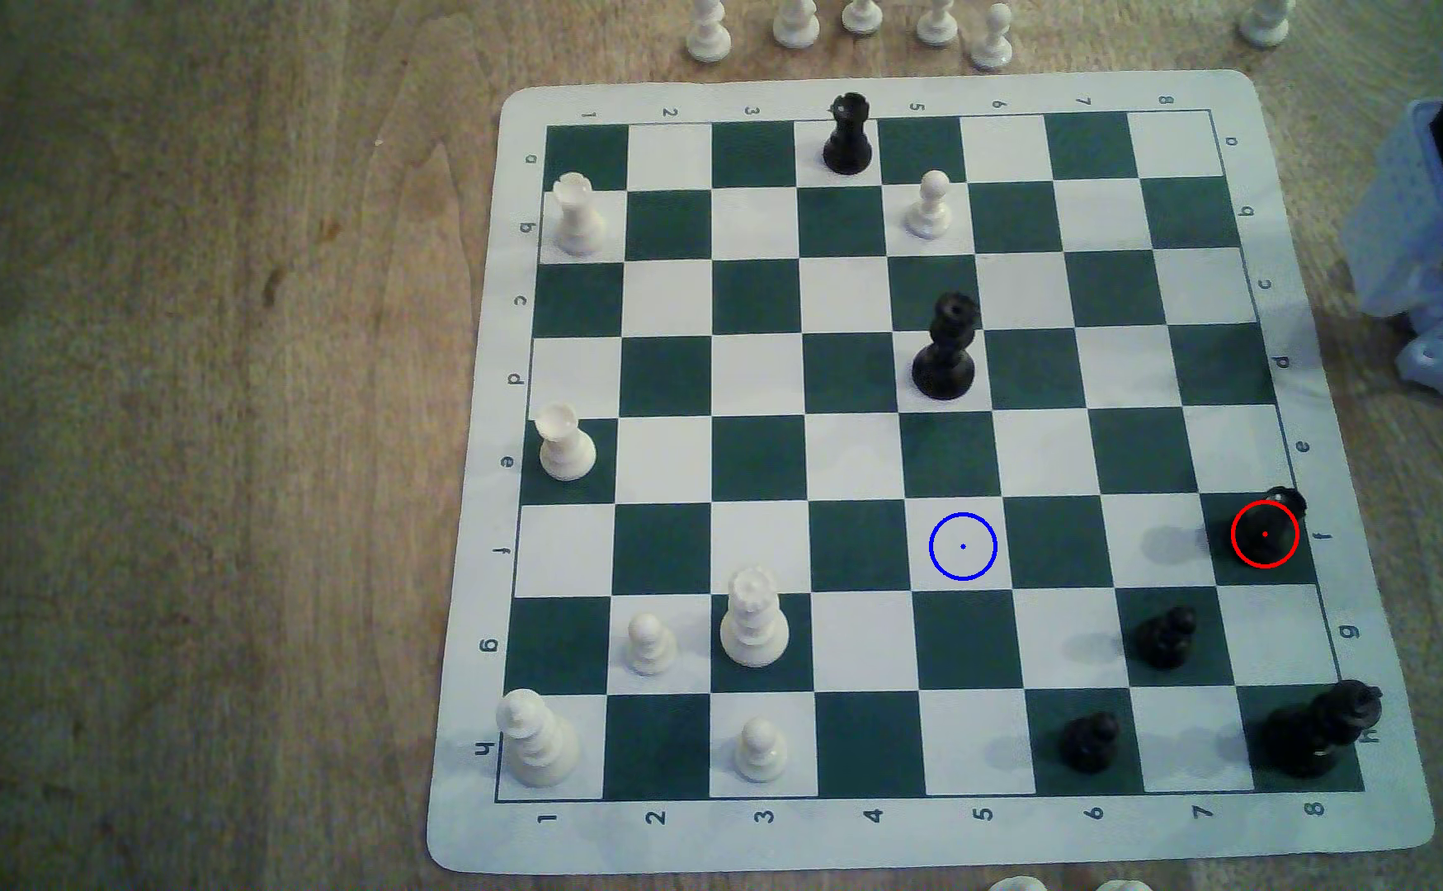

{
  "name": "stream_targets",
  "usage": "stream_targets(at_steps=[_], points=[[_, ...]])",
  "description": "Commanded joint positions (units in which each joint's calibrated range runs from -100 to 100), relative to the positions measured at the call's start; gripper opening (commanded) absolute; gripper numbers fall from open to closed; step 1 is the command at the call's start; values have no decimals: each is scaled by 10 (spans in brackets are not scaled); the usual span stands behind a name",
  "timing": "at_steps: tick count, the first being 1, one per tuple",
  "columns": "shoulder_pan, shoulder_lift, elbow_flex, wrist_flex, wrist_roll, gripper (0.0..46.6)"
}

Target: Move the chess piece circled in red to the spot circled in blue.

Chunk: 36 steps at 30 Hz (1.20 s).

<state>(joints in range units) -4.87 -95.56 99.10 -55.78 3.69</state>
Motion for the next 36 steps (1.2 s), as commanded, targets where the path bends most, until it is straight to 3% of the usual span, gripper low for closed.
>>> stream_targets(at_steps=[1, 4, 7, 9, 13, 18, 19, 24, 28, 34, 36], points=[[-53, -1, -70, 401, -14, 2], [-73, 23, -177, 631, -41, 21], [-108, 50, -279, 847, -59, 88], [-166, 80, -387, 1079, -84, 115], [-217, 113, -420, 1228, -96, 108], [-245, 136, -388, 1330, -107, 294], [-246, 136, -388, 1343, -107, 302], [-276, 157, -345, 1369, -123, 301], [-305, 169, -264, 1307, -141, 252], [-332, 196, -191, 1224, -154, 245], [-334, 220, -182, 1199, -156, 219]])
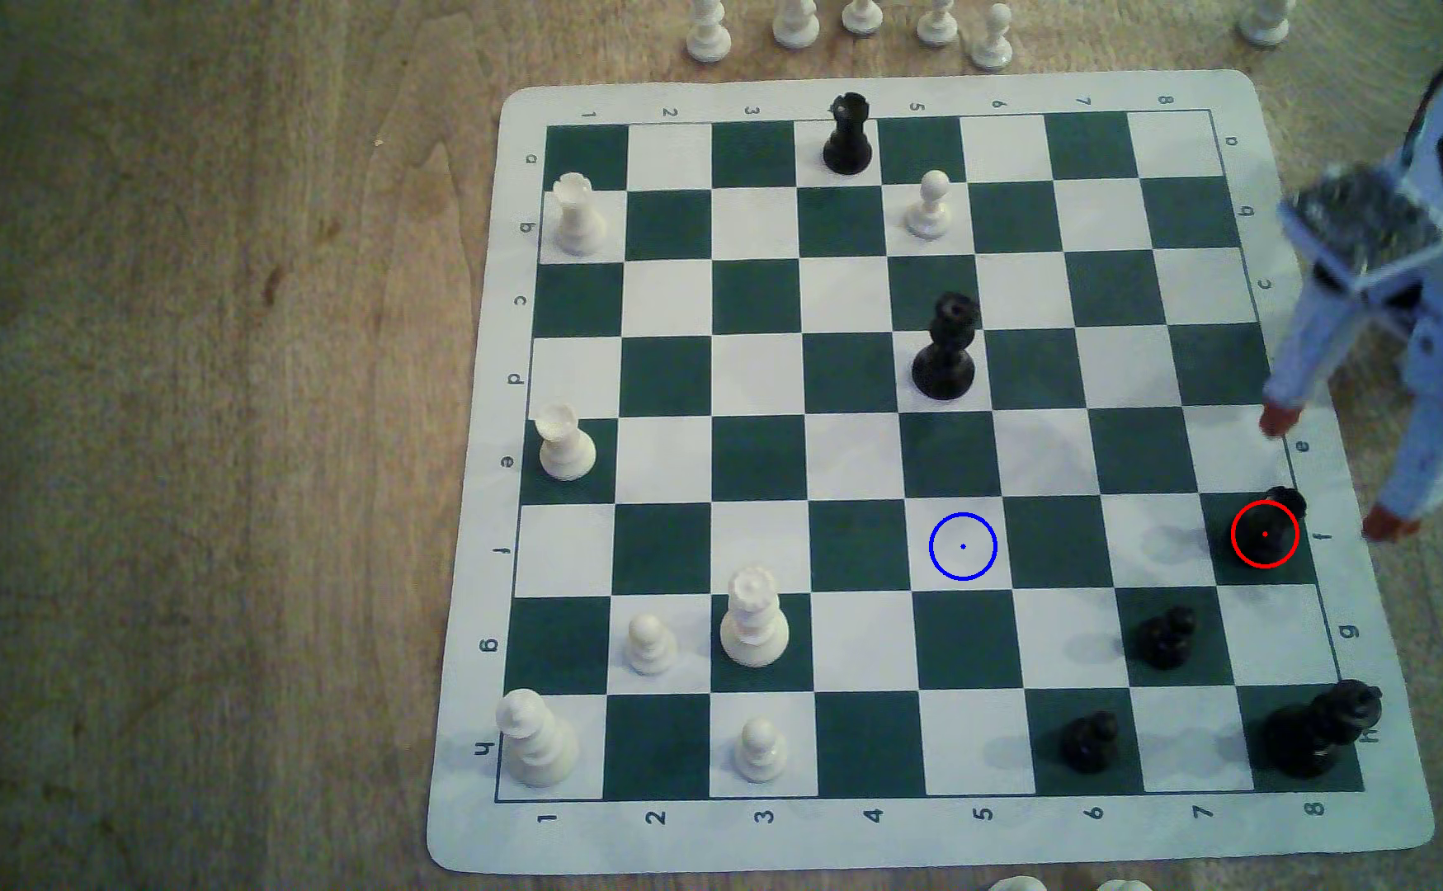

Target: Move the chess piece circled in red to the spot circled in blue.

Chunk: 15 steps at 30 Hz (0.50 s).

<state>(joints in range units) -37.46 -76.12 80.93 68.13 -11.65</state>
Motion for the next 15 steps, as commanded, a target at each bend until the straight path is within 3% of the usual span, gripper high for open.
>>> stream_targets(at_steps=[1, 10, 15], points=[[-8, 32, 1, -45, -3, 210], [-25, 64, 6, -99, -13, 199], [-22, 38, 10, -106, -14, 221]])
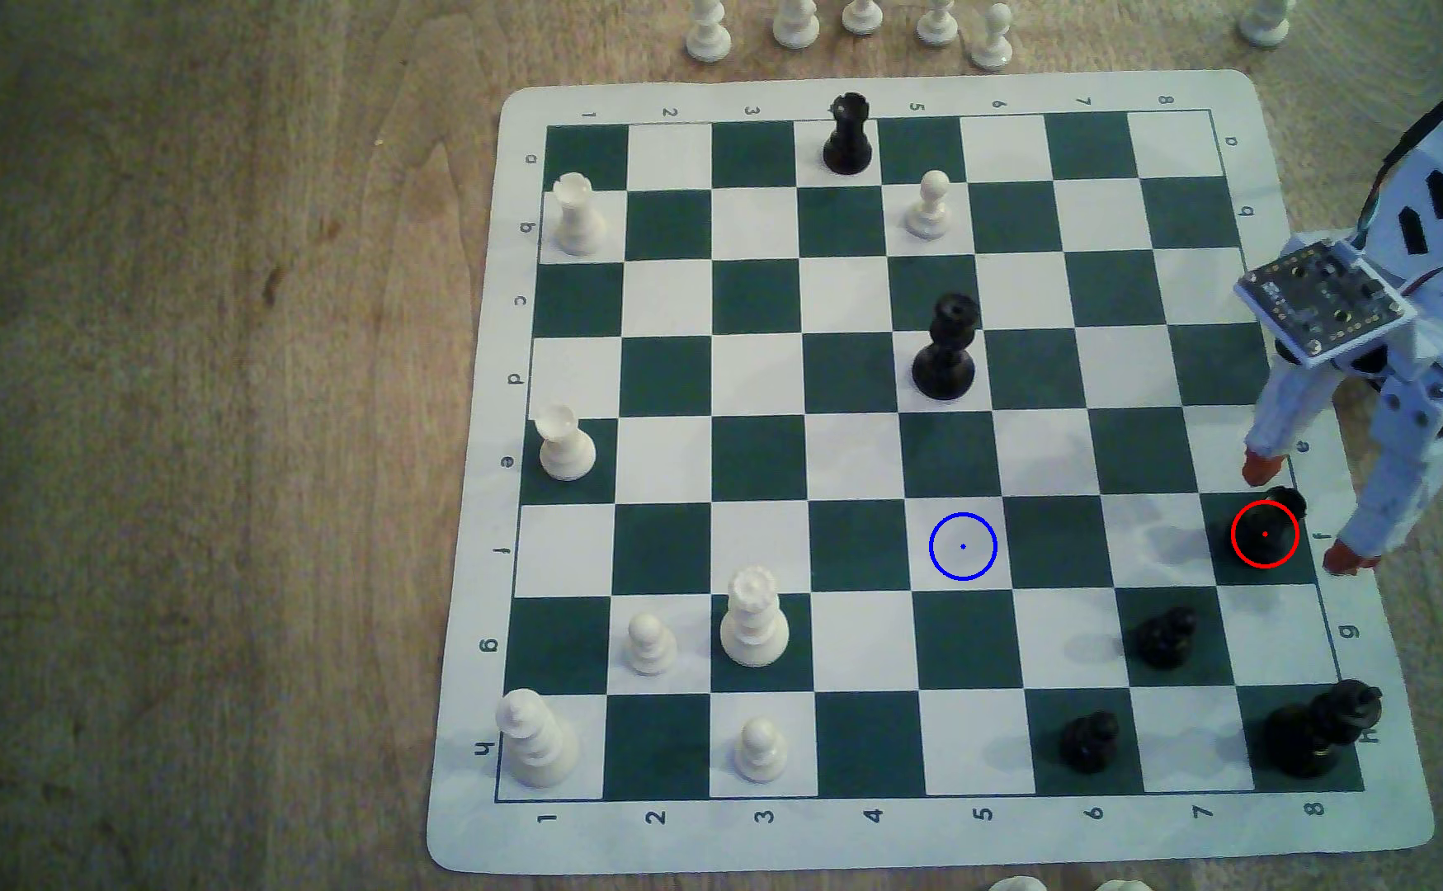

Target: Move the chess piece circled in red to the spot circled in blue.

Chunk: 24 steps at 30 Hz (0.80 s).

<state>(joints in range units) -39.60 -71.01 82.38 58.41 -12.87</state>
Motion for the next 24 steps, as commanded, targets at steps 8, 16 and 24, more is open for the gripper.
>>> stream_targets(at_steps=[8, 16, 24], points=[[3, -4, 9, -21, 1, 200], [12, 46, 18, -60, 4, 163], [9, 49, 20, -60, 4, 120]])
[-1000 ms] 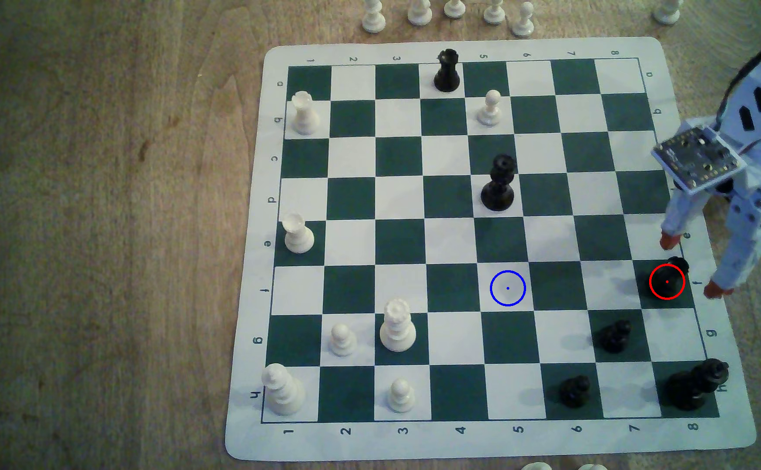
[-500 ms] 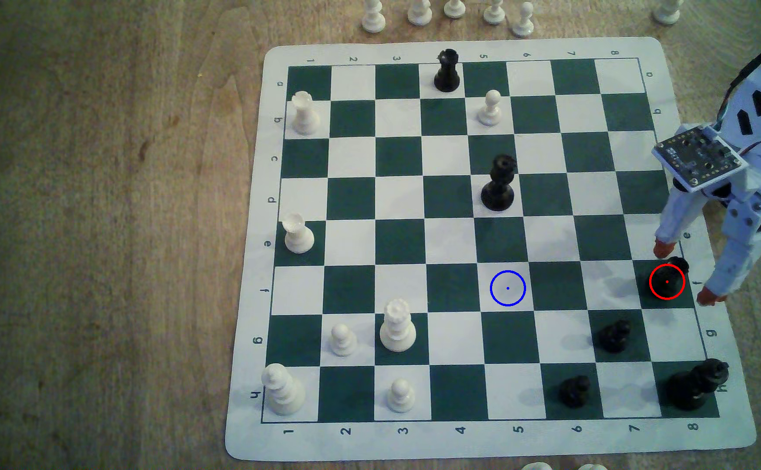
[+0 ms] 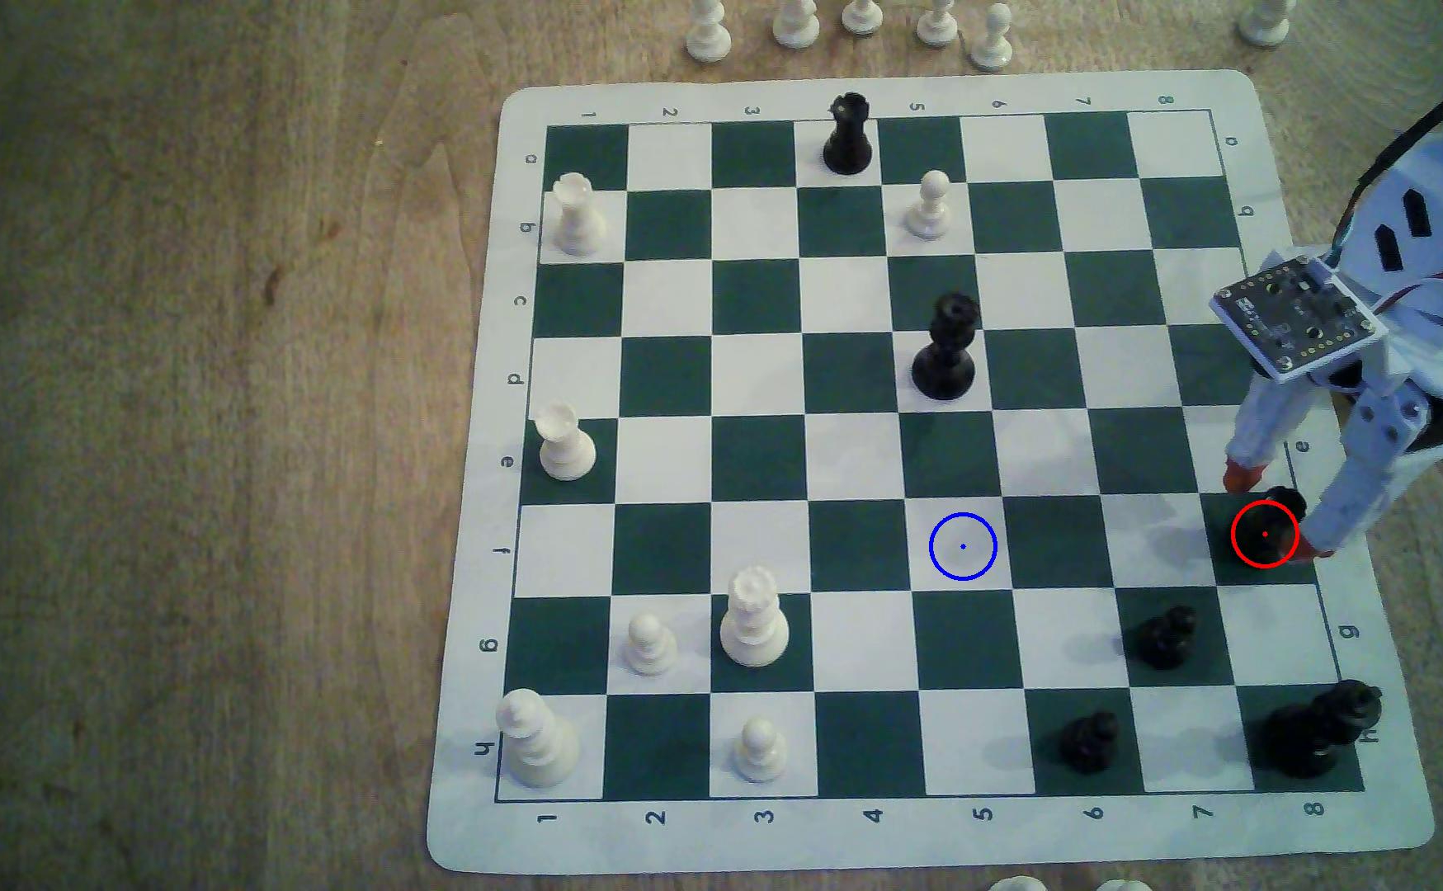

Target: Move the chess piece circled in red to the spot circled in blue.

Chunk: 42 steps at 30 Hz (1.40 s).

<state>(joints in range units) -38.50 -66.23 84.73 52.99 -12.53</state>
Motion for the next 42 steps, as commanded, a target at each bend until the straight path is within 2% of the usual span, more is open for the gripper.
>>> stream_targets(at_steps=[1, 13, 17, 18, 19, 25, 28, 33, 42], points=[[-3, 1, -3, -5, 1, 115], [-16, 6, -2, 7, 1, 114], [-22, 6, -2, 11, 2, 61], [-24, 6, -2, 11, 2, 21], [-24, 6, -2, 11, 2, 4], [-24, 4, -21, 31, 2, 3], [-18, -7, -88, 89, 5, 3], [26, 15, -230, 131, 28, 3], [117, 190, -271, -7, 52, 3]])
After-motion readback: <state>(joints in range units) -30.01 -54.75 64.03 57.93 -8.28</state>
